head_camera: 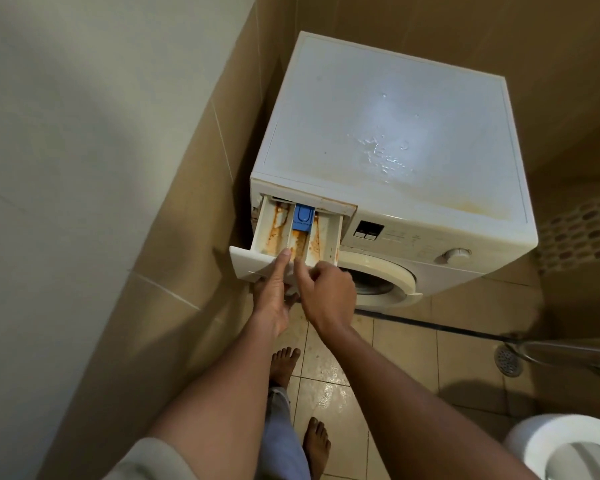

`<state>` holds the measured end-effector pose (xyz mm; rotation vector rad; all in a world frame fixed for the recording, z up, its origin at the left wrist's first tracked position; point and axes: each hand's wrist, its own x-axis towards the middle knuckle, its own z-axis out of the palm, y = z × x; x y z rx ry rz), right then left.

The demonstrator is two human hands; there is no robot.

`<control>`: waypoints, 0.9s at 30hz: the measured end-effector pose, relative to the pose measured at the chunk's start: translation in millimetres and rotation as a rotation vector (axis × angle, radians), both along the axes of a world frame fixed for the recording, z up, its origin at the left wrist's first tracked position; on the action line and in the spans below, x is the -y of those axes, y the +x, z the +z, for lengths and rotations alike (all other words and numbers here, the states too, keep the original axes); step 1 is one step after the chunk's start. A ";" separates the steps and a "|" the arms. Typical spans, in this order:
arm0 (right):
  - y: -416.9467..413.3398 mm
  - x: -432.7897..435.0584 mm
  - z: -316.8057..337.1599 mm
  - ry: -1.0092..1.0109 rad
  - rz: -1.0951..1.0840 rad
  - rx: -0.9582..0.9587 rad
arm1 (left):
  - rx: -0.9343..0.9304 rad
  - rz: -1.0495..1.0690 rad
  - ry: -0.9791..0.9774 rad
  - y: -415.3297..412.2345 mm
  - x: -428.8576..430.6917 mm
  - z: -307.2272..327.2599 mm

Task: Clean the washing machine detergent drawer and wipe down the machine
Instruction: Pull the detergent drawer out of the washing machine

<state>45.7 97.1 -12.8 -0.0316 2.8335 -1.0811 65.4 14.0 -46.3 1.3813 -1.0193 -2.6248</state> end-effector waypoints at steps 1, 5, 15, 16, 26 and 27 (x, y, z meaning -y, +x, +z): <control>-8.3 3.2 4.0 0.046 0.045 -0.082 | -0.005 -0.001 -0.001 -0.2 -0.4 -0.2; -54.2 16.2 0.4 0.195 0.192 -0.112 | 0.002 -0.007 -0.022 -1.2 2.0 -7.1; -102.6 41.0 -39.4 0.511 0.412 0.209 | 0.025 -0.021 -0.048 -4.6 8.6 -24.3; -104.7 41.9 -40.4 0.523 0.428 0.200 | 0.018 -0.025 -0.043 -4.8 8.9 -24.7; -99.7 46.9 -35.6 0.405 0.365 0.302 | 0.063 -0.033 -0.028 -10.8 9.9 -10.2; -95.2 45.9 -33.9 0.399 0.364 0.302 | 0.071 -0.038 -0.030 -7.2 9.3 -10.3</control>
